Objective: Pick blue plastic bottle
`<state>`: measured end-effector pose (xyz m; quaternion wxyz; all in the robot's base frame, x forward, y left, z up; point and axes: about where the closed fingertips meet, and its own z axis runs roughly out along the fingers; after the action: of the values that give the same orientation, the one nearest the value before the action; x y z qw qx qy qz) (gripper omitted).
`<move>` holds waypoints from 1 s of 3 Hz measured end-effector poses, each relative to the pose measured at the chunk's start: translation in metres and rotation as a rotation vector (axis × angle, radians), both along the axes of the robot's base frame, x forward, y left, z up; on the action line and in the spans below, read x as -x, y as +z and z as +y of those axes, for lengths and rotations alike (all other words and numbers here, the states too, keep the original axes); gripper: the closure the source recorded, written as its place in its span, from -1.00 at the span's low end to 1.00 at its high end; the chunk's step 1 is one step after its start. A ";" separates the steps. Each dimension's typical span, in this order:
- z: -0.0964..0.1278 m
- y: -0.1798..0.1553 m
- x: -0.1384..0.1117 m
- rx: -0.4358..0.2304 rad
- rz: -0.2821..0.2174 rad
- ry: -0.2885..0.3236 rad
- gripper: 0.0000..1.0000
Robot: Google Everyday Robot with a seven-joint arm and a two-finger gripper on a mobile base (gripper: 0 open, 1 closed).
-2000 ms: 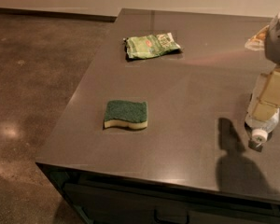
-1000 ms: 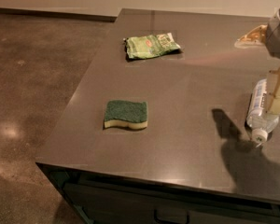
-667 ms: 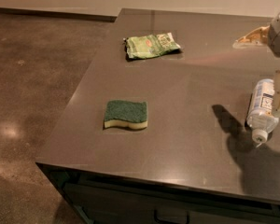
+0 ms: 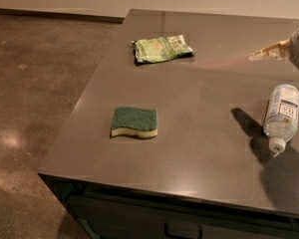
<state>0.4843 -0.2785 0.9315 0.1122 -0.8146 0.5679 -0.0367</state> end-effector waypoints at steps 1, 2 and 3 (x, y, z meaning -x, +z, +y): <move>-0.012 -0.014 -0.001 0.047 0.004 0.057 -1.00; -0.020 -0.023 -0.003 0.083 0.013 0.095 -1.00; -0.025 -0.030 -0.003 0.111 0.017 0.125 -1.00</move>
Offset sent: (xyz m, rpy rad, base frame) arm -0.0031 -0.0331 -0.0364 -0.1318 0.0563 0.1443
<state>0.4876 -0.3039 0.9012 0.0640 -0.8536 0.5141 -0.0543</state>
